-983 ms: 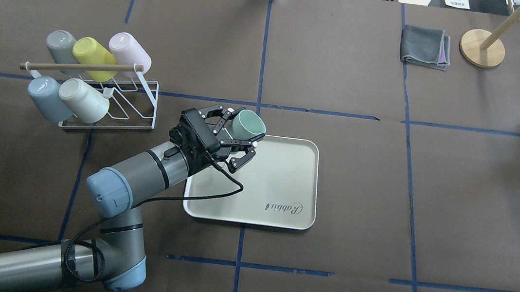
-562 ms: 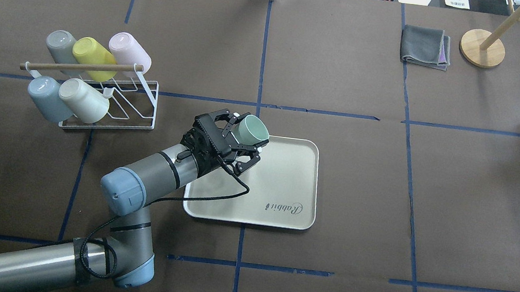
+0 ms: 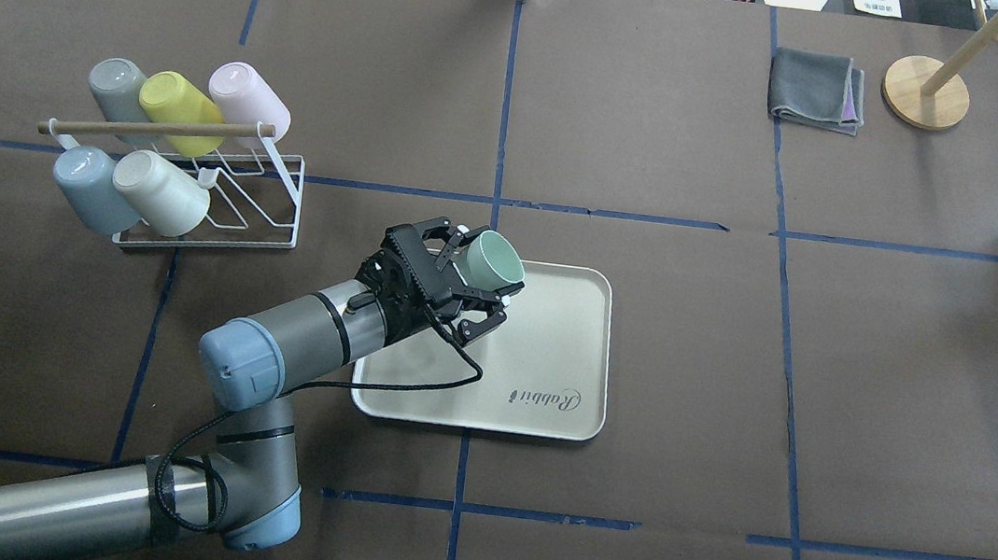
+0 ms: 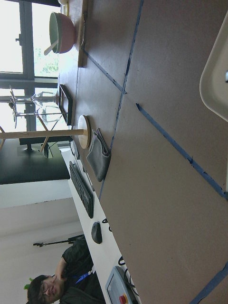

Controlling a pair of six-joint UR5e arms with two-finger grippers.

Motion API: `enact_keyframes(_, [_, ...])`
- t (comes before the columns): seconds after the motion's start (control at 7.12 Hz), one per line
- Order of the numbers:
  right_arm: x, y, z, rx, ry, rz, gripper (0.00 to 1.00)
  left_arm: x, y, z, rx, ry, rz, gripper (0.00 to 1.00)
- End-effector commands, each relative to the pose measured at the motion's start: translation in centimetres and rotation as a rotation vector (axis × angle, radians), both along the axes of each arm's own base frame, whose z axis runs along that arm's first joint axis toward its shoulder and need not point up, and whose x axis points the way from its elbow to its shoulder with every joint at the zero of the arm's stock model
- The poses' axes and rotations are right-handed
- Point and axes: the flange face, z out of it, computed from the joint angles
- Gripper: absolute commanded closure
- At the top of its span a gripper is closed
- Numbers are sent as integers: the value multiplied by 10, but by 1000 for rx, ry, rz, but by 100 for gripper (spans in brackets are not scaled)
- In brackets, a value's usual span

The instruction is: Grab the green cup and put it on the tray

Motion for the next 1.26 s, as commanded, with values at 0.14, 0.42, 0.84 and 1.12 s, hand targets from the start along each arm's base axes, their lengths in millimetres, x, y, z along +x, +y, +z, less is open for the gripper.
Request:
enact_keyframes(0.14, [-1,0,2,-5,0,-1,0,0,2,7,36,-33,9,22])
enact_keyframes(0.42, [-1,0,2,-5,0,-2,0,-1,3,11,35,-36,11,22])
enact_keyframes(0.84, [-1,0,3,-6,0,-2,0,-1,3,12,36,-39,10,19])
enact_keyframes(1.12, [-1,0,5,-12,0,-2,0,0,6,12,36,-38,14,19])
